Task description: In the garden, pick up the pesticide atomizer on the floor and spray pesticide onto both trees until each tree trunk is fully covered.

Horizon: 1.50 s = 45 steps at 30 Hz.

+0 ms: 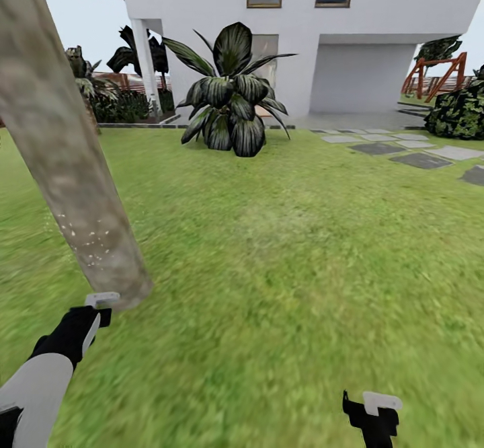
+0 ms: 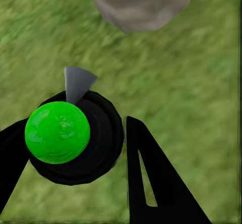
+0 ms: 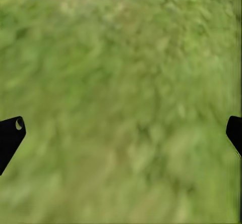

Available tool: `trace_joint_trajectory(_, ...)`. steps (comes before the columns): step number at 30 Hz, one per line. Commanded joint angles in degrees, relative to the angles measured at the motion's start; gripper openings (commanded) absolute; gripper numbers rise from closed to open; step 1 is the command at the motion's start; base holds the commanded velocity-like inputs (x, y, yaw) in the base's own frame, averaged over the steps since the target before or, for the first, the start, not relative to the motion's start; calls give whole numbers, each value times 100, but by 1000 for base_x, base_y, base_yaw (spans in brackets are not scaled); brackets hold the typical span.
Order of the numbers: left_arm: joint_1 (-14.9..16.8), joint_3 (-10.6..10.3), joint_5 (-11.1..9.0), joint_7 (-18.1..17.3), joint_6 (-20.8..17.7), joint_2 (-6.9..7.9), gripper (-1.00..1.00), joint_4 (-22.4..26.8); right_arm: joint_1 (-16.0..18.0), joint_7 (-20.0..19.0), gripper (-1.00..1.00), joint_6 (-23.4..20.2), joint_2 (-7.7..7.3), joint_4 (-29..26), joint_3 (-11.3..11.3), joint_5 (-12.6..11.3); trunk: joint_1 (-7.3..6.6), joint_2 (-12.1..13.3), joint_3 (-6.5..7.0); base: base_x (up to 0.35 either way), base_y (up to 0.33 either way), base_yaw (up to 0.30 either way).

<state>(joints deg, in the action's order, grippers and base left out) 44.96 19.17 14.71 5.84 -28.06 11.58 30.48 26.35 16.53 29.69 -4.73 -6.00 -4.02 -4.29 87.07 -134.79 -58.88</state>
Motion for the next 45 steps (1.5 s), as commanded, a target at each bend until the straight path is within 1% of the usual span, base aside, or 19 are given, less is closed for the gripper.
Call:
trace_joint_trajectory(1,4,17,33,-4,-27,-3,-100,6,2,14,100,16,1,2,-45,-43,-1,-2,-5,0,-274,181)
trace_joint_trajectory(4,4,24,18,-8,44,-10,-100,-3,2,16,100,12,2,2,-44,-46,-1,-2,-5,12,-274,244)
trace_joint_trajectory(5,4,25,16,-6,171,-38,-100,-5,2,16,100,13,2,2,-45,-46,-1,-2,-5,97,-266,271)
trace_joint_trajectory(8,4,28,28,23,386,-123,-100,-6,2,17,100,15,1,2,-46,-46,-1,-2,-5,178,-228,275)
trace_joint_trajectory(22,4,25,15,32,440,-181,-100,-17,2,17,100,17,0,2,-46,-41,-1,-2,-5,248,-176,269)
trace_joint_trajectory(24,4,25,16,32,441,-227,-100,-23,2,17,100,19,-1,2,-46,-42,-1,-2,-5,208,-205,85)
trace_joint_trajectory(27,4,25,24,32,442,-248,-100,-19,2,17,100,18,-1,2,-42,-41,-1,-2,-5,176,-226,19)
trace_joint_trajectory(45,4,34,50,32,442,-244,-100,-16,2,26,100,18,-1,2,-43,-37,-1,-2,-5,160,-236,0)
